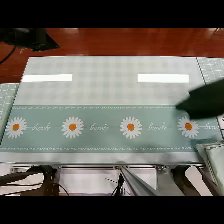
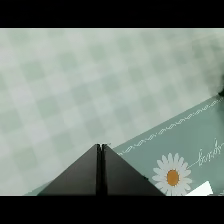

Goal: Fold the shirts.

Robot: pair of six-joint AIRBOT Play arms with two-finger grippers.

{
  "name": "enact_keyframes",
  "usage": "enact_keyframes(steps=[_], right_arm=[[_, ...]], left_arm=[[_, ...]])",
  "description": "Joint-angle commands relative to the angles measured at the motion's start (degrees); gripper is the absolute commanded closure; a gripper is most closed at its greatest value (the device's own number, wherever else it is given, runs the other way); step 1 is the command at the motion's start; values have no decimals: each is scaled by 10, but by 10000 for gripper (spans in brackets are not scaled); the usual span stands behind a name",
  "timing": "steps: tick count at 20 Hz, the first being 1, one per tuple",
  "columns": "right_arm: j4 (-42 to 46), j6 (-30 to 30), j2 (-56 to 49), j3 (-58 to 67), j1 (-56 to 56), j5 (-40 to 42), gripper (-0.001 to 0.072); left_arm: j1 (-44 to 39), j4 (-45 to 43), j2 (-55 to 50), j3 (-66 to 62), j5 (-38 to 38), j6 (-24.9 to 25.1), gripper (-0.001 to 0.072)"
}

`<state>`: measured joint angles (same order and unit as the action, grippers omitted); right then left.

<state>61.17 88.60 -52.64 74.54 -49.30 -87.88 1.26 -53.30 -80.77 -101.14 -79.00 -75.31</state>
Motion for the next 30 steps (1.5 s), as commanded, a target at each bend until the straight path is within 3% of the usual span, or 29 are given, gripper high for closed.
enact_keyframes(steps=[1, 9, 18, 19, 21, 23, 24, 25, 30], right_arm=[[142, 1, 23, 39, -132, -140, 689], [297, 3, 91, 40, -319, -150, 687], [435, -2, 93, 40, -329, -182, 687], [443, -2, 93, 40, -329, -180, 663], [446, -2, 93, 40, -329, -180, 467], [444, -2, 93, 40, -329, -181, 428], [444, -2, 93, 40, -329, -181, 309], [446, -2, 93, 40, -329, -181, 271], [411, 7, 93, 40, -329, -126, 283]], left_arm=[[-5, 2, -34, 0, 5, 3, 685], [-4, 3, -64, 0, 87, 28, 685], [-1, 4, -64, 0, 131, 59, 685], [-1, 4, -64, 0, 135, 59, 685], [-1, 3, -64, 0, 145, 59, 685], [-1, 4, -64, -1, 151, 59, 685], [-1, 3, -64, 0, 151, 59, 685], [-1, 3, -64, 0, 151, 59, 685], [-1, 3, -60, -1, 146, 59, 685]])
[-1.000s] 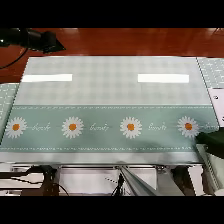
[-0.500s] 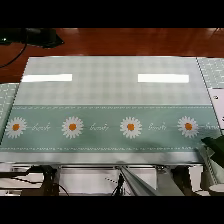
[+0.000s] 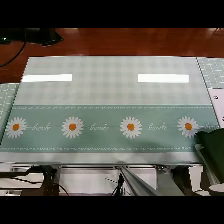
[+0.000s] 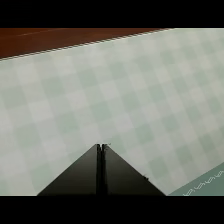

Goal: Fold the shirts.

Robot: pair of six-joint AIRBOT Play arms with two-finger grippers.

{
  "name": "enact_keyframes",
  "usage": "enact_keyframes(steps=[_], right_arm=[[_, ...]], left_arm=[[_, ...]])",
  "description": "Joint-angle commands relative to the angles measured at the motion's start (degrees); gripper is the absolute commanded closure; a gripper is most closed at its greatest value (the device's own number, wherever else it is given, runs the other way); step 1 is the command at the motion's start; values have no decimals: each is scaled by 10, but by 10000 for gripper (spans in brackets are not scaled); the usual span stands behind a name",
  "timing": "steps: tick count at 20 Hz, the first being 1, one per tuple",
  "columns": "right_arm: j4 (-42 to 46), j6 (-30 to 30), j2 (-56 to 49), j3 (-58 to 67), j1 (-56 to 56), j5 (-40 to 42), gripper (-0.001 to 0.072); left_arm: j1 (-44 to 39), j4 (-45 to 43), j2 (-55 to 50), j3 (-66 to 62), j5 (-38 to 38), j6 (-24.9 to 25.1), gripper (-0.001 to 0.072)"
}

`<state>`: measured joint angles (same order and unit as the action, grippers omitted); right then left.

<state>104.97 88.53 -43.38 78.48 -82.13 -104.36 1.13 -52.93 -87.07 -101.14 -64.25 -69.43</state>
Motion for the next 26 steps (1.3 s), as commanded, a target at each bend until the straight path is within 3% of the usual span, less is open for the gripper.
enact_keyframes(steps=[1, 3, 4, 5, 7, 10, 13, 16, 20, 24, 26], right_arm=[[-72, 7, 0, 0, 0, 70, 283], [-224, -2, 0, 0, 0, 151, 283], [-321, -12, -2, 0, 0, 189, 282], [-424, -35, -5, 0, 2, 220, 282], [-563, -54, -28, 0, 46, 251, 282], [-522, -92, -68, 0, 214, 228, 278], [-364, -94, -110, -1, 447, 214, 263], [-275, -75, -155, -1, 628, 214, 215], [-229, -72, -181, -1, 736, 207, 215], [-281, -71, -182, -4, 748, 208, 215], [-297, -70, -183, -27, 748, 214, 215]], left_arm=[[2, 0, 6, -3, -7, 0, 685], [7, 0, 15, -15, -28, 0, 678], [11, 0, 20, -24, -42, 0, 611], [14, 2, 26, -34, -58, -1, 459], [16, 4, 43, -45, -89, -30, 69], [9, -19, 64, -44, -175, -72, 60], [-24, -160, 79, -41, -261, -138, 96], [-93, -254, 101, -7, -286, -156, 96], [-206, -351, 168, 98, -272, -215, 86], [-263, -381, 261, 250, -147, -296, 71], [-263, -383, 268, 290, -103, -301, 9]])
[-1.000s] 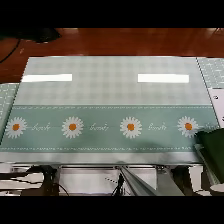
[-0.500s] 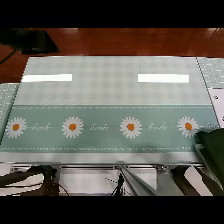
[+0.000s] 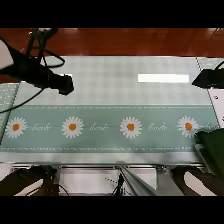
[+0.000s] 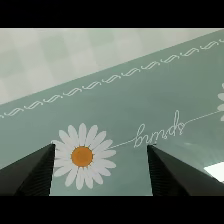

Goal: Fold the shirts.

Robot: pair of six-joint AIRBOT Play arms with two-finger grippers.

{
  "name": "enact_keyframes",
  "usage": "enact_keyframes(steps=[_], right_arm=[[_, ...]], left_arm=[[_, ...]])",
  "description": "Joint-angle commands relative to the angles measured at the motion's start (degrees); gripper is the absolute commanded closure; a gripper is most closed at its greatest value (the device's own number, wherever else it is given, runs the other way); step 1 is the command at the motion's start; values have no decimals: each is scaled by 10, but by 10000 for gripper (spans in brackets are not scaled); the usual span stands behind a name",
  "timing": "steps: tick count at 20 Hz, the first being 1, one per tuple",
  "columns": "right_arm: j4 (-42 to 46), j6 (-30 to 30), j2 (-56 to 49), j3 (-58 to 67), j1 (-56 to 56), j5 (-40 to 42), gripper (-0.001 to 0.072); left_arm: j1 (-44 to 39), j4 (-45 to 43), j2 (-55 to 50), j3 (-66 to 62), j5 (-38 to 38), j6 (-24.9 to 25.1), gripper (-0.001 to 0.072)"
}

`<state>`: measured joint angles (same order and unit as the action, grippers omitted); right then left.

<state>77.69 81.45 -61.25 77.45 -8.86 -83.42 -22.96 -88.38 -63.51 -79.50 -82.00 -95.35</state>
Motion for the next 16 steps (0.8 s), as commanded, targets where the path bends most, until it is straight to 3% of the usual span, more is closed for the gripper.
enact_keyframes(steps=[1, 5, 16], right_arm=[[-24, 9, -3, -41, 16, 5, 215], [-52, 23, -3, -121, 16, 50, 216], [-56, 19, -3, -122, 16, 74, 217]], left_arm=[[-17, -29, 26, 75, 77, -43, 9], [-10, -29, 7, 75, 81, -44, 16], [-10, -29, -22, 75, 100, -44, 23]])
